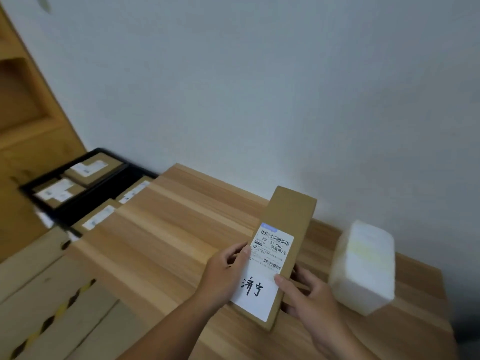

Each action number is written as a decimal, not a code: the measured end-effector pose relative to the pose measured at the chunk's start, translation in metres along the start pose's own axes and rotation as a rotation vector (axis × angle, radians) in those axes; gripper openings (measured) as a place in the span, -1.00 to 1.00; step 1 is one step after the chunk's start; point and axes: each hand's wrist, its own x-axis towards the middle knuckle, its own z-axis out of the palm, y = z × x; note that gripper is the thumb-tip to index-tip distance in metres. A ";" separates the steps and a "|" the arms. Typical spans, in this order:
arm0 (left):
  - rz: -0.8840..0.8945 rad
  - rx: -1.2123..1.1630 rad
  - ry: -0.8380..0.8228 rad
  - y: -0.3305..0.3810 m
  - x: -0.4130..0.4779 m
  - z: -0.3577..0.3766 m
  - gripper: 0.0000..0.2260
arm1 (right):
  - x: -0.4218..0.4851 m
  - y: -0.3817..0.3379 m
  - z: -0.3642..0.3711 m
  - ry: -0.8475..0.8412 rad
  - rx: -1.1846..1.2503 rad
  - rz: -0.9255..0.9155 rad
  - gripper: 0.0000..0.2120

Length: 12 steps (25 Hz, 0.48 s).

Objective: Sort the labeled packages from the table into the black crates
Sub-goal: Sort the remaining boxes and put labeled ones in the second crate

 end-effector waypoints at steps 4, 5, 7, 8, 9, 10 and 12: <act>0.000 0.010 0.149 -0.006 -0.012 -0.054 -0.80 | 0.016 0.005 0.053 -0.087 0.000 -0.046 -0.54; 0.001 -0.001 0.181 -0.008 -0.014 -0.068 -0.80 | 0.020 0.007 0.067 -0.108 -0.009 -0.051 -0.53; -0.003 -0.021 0.223 -0.014 -0.019 -0.098 -0.81 | 0.025 0.008 0.098 -0.149 -0.035 -0.050 -0.54; -0.006 -0.033 0.234 -0.017 -0.020 -0.116 -0.82 | 0.029 0.008 0.116 -0.171 -0.049 -0.052 -0.54; -0.007 -0.039 0.239 -0.020 -0.021 -0.134 -0.82 | 0.034 0.009 0.134 -0.191 -0.058 -0.052 -0.54; -0.005 -0.037 0.246 -0.022 -0.020 -0.152 -0.82 | 0.039 0.009 0.153 -0.208 -0.065 -0.052 -0.54; 0.002 -0.024 0.273 -0.028 -0.014 -0.193 -0.83 | 0.048 0.011 0.195 -0.230 -0.071 -0.047 -0.55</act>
